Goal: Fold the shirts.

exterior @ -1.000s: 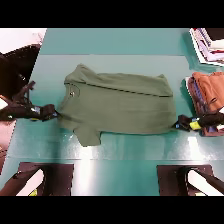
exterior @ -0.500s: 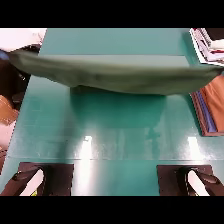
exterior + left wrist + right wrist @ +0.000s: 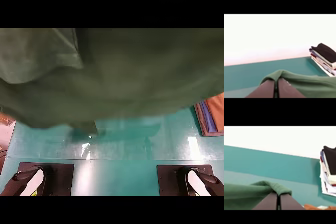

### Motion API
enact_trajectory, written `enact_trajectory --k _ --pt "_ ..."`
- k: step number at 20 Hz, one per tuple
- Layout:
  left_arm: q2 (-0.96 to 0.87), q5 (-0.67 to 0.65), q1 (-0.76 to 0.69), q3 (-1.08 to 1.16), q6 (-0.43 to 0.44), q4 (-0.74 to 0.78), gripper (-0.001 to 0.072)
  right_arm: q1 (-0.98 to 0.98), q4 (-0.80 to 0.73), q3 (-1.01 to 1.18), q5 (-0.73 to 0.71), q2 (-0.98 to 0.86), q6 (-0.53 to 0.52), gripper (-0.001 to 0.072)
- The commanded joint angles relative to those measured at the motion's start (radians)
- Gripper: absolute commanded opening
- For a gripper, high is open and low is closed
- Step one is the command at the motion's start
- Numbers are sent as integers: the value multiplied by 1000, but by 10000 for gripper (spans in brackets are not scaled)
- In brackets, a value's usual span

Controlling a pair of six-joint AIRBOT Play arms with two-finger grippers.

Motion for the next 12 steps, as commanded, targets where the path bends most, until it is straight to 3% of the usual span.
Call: enact_trajectory --k 1,9,12 --pt "-44 -14 1 -116 -3 4 27 0 -28 129 153 -146 50 12" --pt "-426 -66 -65 -478 64 14 27 76 -40 -195 187 -561 42 13" --pt "-631 -48 -145 -493 83 123 28 112 -38 -248 156 -737 42 12"
